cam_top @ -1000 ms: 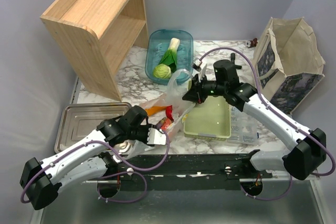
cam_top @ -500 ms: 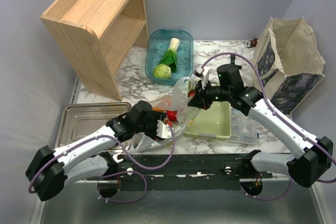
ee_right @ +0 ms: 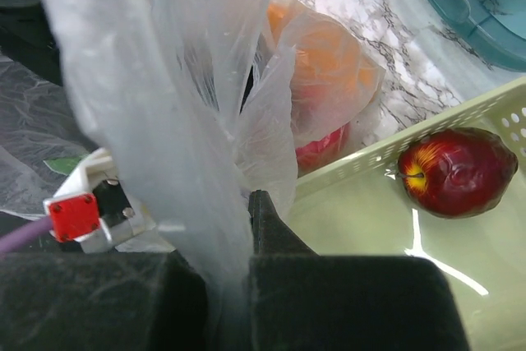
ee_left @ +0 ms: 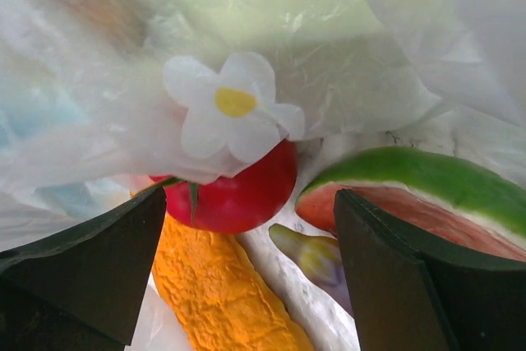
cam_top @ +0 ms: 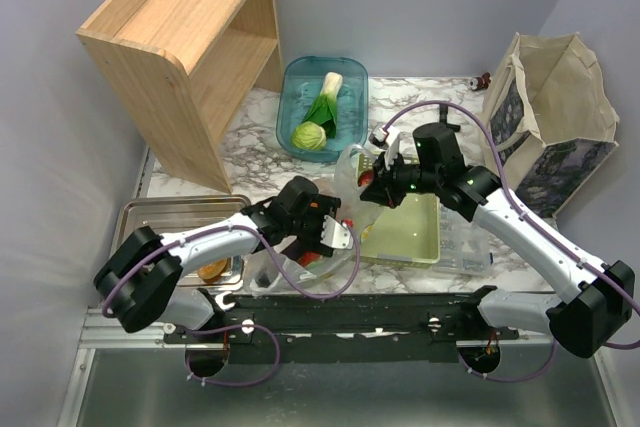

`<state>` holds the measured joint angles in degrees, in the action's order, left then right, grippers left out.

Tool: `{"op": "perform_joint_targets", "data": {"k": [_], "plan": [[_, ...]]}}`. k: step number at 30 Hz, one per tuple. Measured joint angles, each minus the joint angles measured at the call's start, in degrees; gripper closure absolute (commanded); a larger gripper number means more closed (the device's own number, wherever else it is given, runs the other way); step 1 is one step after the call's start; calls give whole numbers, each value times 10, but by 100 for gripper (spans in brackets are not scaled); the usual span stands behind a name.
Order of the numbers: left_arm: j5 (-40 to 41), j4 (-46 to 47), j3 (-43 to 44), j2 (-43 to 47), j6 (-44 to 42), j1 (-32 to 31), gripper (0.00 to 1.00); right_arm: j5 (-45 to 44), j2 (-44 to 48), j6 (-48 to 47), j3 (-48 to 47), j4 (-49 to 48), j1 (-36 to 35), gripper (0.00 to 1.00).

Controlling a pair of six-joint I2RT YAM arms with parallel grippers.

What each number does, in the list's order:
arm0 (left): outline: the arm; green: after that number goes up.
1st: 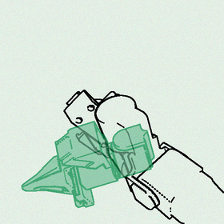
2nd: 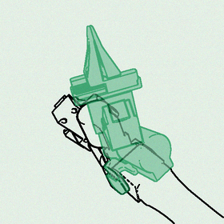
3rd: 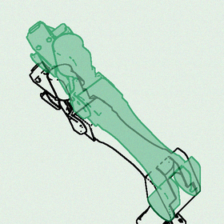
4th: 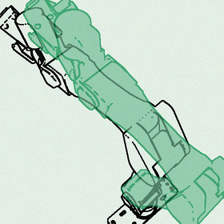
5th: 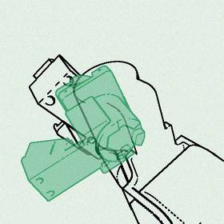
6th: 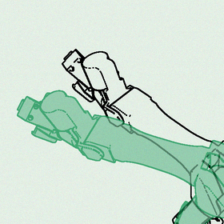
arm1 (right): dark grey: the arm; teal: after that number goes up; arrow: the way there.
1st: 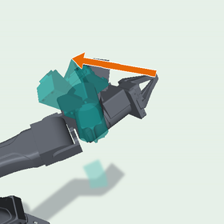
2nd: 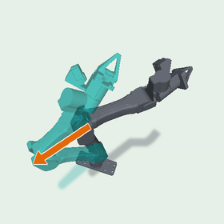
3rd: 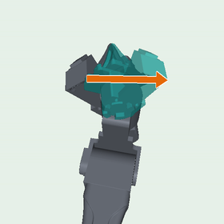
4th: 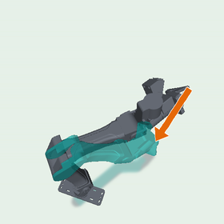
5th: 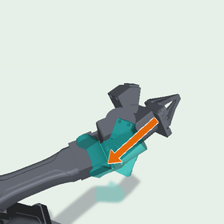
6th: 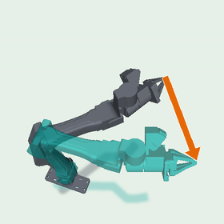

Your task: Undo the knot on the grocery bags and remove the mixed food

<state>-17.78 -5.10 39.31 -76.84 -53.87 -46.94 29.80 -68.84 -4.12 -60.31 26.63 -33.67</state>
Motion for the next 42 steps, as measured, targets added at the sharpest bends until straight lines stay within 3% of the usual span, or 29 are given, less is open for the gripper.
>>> {"op": "perform_joint_targets", "data": {"k": [5, 7, 12, 15, 21, 24, 28, 29, 32, 35, 42], "plan": [[0, 5, 21, -58, -40, 0, 15, -7, 0, 0, 1, 0, 0, 99], [6, 12, 36, -82, -60, 0, 19, -9, 0, 0, 2, 0, 0, 99], [5, -27, 75, -100, -78, 1, 49, -9, 0, 0, 6, 0, 0, 99], [-1, -59, 77, -83, -78, 3, 60, -13, 0, 0, 7, 0, 0, 99], [-25, -140, 34, 38, -65, 4, 83, -21, 0, 1, 17, -5, 0, 99], [-37, -173, 33, 85, -55, 4, 89, -21, 0, 5, 24, -9, 0, 99], [-43, -206, 33, 118, -46, 4, 85, -21, 1, 7, 24, -15, 0, 99], [-43, -212, 33, 121, -45, 4, 80, -21, 1, 7, 24, -15, 0, 99], [-44, -215, 33, 119, -39, 4, 46, -21, 3, 7, 24, -17, 0, 99], [-43, -207, 33, 106, -22, 4, 30, -21, 7, 7, 26, -17, 0, 99], [-24, -139, 33, 32, -24, 5, 19, -21, 12, 10, 29, -17, 0, 99]]}}
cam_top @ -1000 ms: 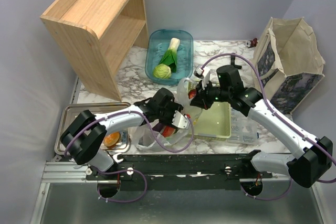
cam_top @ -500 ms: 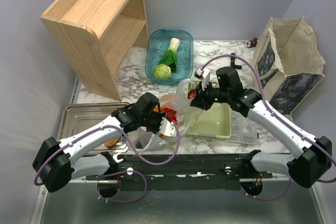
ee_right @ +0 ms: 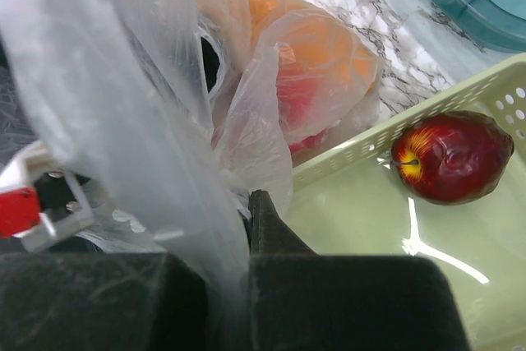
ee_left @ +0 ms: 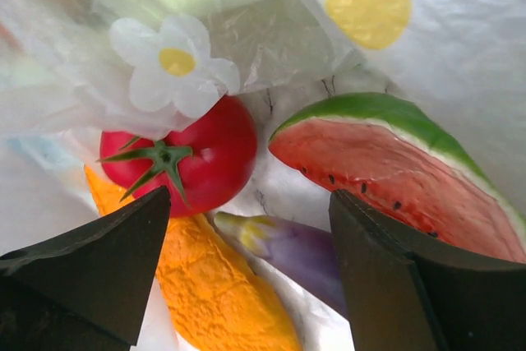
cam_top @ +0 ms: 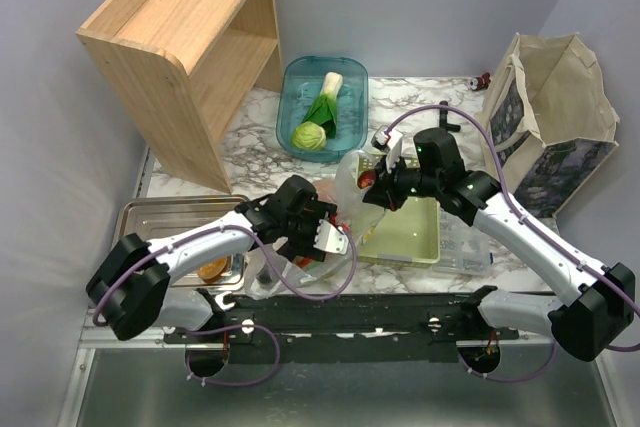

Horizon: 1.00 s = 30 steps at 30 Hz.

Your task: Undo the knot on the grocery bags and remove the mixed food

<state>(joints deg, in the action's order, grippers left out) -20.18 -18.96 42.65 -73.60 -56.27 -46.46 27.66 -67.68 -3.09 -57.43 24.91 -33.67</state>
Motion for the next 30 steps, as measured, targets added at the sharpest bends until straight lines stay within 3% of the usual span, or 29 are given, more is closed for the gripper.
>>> {"op": "perform_joint_targets", "data": {"k": [8, 14, 18, 22, 27, 30], "plan": [[25, 64, 40, -110, -51, 1, 13, -3, 0, 0, 0, 0, 0, 99], [53, 105, 71, -174, -89, 2, 17, -3, -2, 0, 0, 0, 0, 99], [61, 109, 89, -202, -103, 3, 35, -6, -4, 0, 0, 0, 0, 99], [64, 99, 105, -213, -101, 10, 64, -12, -8, 0, 0, 0, 0, 99], [51, 45, 99, -174, -84, 19, 78, -16, -8, 0, 0, 0, 0, 99], [23, -20, 94, -87, -67, 24, 82, -18, -8, 1, 0, -2, 0, 99]]}}
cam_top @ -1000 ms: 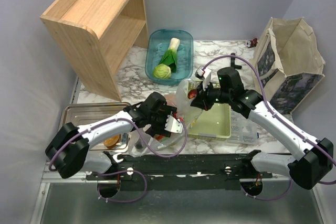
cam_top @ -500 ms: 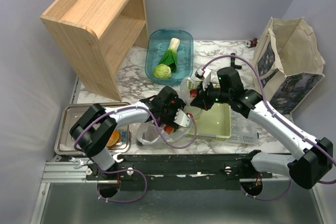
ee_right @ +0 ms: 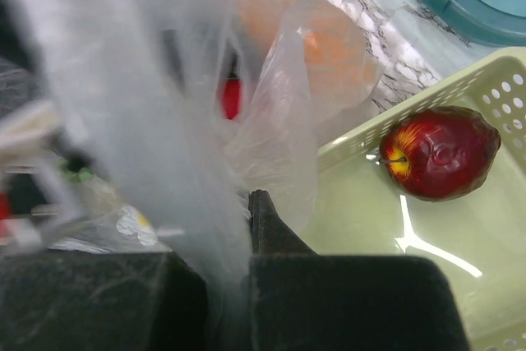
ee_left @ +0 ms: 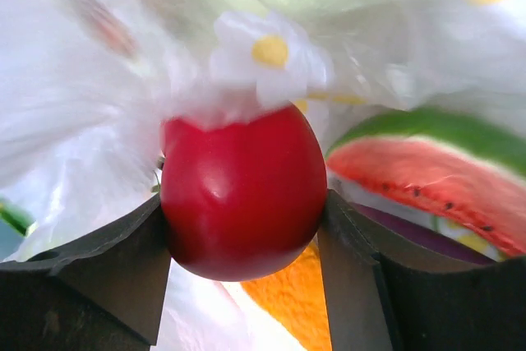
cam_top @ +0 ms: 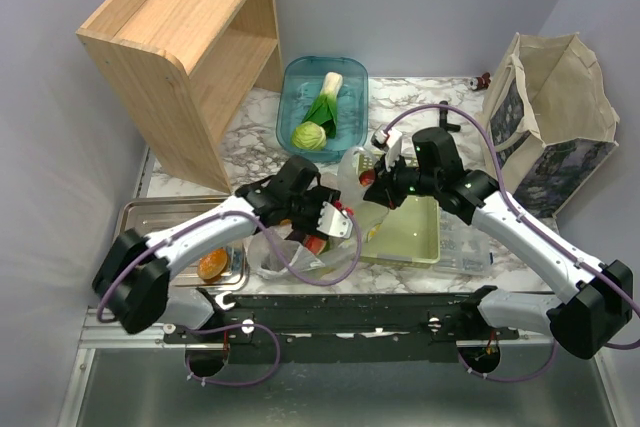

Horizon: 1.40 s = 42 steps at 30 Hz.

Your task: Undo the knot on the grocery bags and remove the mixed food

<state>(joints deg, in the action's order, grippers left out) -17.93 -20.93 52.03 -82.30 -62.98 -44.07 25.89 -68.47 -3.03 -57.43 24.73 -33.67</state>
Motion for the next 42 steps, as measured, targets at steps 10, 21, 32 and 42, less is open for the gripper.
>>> {"op": "perform_joint_targets", "data": {"k": [10, 21, 32, 42], "plan": [[-133, -210, 54, 158, 21, 0, 86, -7, 0, 10, 7, -19, 0, 99], [-218, -256, 236, 185, 230, 60, 78, -11, 8, 10, 28, -24, 0, 99], [-96, -175, 593, -208, 395, 205, 73, -25, 23, 2, 33, -23, 0, 99], [-87, -174, 667, -403, 436, 197, 33, -32, 25, -15, 33, -16, 0, 99]]}}
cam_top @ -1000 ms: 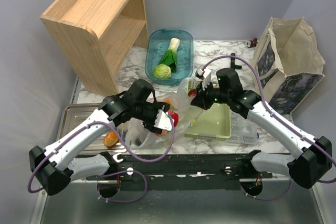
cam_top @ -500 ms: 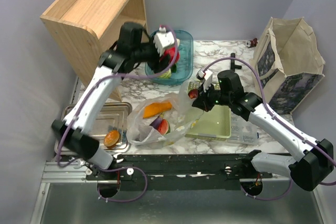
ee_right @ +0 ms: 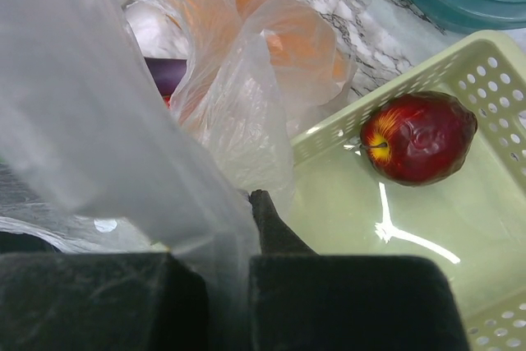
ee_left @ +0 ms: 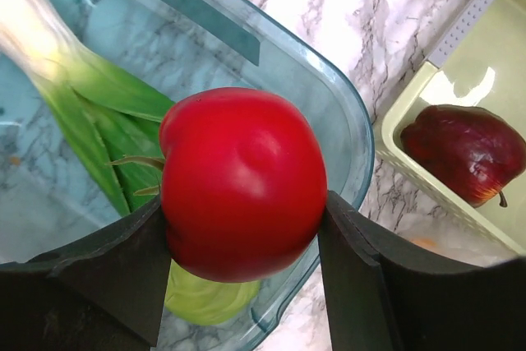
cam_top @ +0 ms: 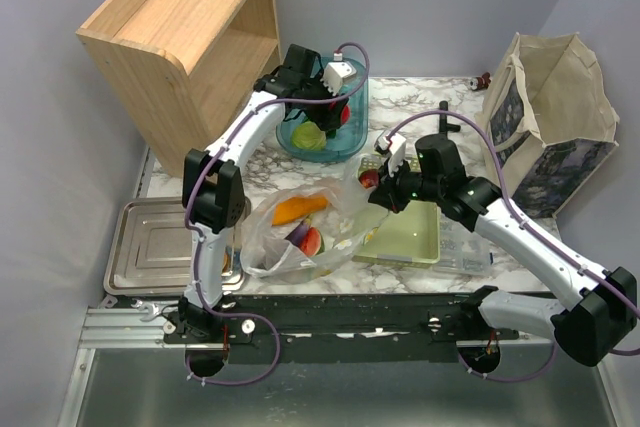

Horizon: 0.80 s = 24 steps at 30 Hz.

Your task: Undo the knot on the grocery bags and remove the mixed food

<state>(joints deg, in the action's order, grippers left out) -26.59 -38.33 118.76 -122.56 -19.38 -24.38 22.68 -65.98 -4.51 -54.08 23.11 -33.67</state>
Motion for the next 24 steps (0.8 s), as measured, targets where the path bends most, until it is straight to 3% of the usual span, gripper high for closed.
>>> {"op": "perform_joint_targets", "data": {"k": [3, 5, 12, 17, 19, 21, 24], "plan": [[0, -1, -1, -10, 7, -4, 19, 0, 0, -1, 0, 1, 0, 99], [0, 0, -3, -11, 21, -4, 2, 0, -2, -1, 0, 1, 0, 99], [-1, 38, -88, 69, 45, -3, 1, 5, -14, 3, -3, -1, 0, 99], [-25, 87, -270, 294, 49, 0, 1, 16, -18, 10, -18, -8, 0, 99], [-51, 101, -344, 430, 43, -1, 2, 22, -16, 12, -19, -12, 0, 99], [-83, 96, -392, 540, 19, -2, 8, 27, -12, 15, -19, -12, 0, 99], [-119, 62, -449, 686, -37, -22, 26, 39, -4, 17, -18, -12, 0, 99]]}}
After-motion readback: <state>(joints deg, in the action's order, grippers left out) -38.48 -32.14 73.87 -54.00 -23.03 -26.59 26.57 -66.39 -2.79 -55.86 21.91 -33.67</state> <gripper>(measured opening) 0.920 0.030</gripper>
